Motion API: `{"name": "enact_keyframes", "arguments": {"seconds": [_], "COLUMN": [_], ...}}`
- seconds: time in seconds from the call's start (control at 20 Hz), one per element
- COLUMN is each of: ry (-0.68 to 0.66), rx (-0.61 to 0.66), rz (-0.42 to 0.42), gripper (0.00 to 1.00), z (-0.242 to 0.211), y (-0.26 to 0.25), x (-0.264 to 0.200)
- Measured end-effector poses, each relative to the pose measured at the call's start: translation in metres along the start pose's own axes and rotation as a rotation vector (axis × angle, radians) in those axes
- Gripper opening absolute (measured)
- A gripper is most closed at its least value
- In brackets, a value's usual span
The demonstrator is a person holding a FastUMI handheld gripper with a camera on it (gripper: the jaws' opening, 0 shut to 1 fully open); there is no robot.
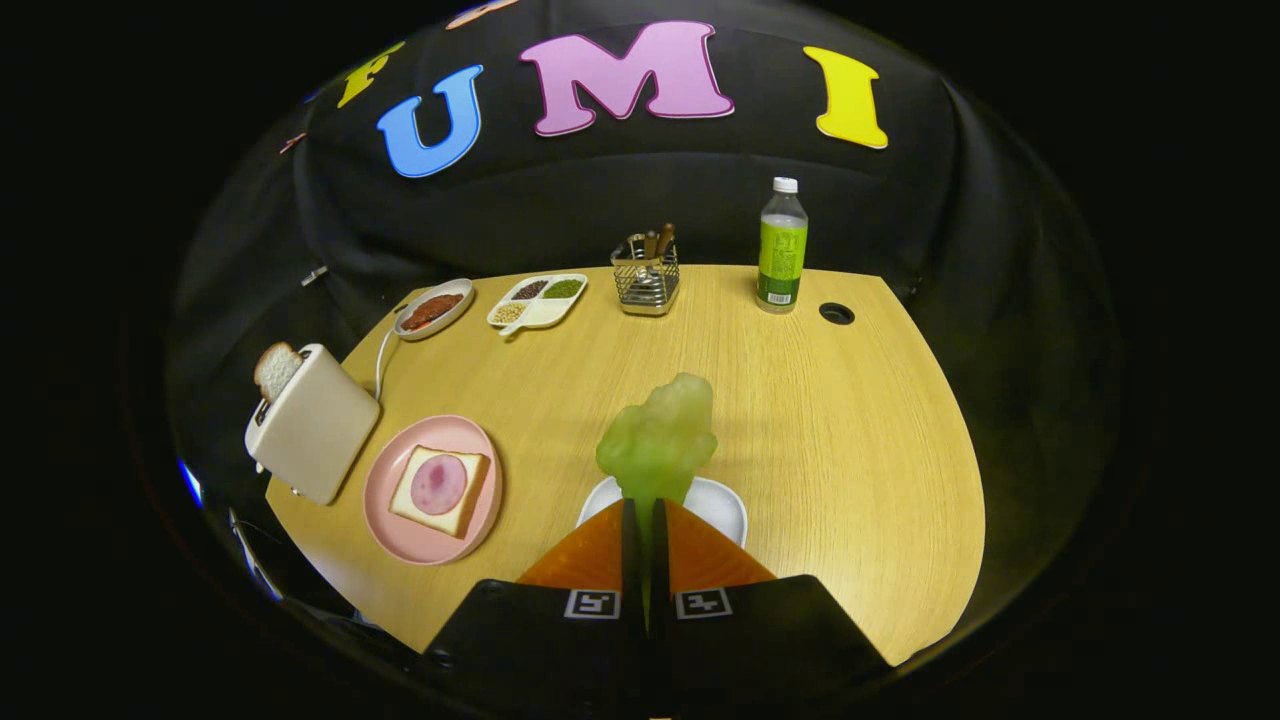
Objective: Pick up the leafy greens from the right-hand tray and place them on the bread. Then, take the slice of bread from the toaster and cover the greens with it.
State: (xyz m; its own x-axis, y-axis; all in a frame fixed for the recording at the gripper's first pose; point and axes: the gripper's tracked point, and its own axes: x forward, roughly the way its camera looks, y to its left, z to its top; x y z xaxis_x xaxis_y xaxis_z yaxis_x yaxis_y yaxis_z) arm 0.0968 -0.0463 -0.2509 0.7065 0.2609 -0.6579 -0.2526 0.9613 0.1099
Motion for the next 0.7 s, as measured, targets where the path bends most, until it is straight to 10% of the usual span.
{"name": "enact_keyframes", "arguments": {"seconds": [0.7], "ry": [-0.023], "rx": [-0.042], "rz": [0.076], "gripper": [0.05], "z": [0.027], "y": [0.101], "x": [-0.020]}}
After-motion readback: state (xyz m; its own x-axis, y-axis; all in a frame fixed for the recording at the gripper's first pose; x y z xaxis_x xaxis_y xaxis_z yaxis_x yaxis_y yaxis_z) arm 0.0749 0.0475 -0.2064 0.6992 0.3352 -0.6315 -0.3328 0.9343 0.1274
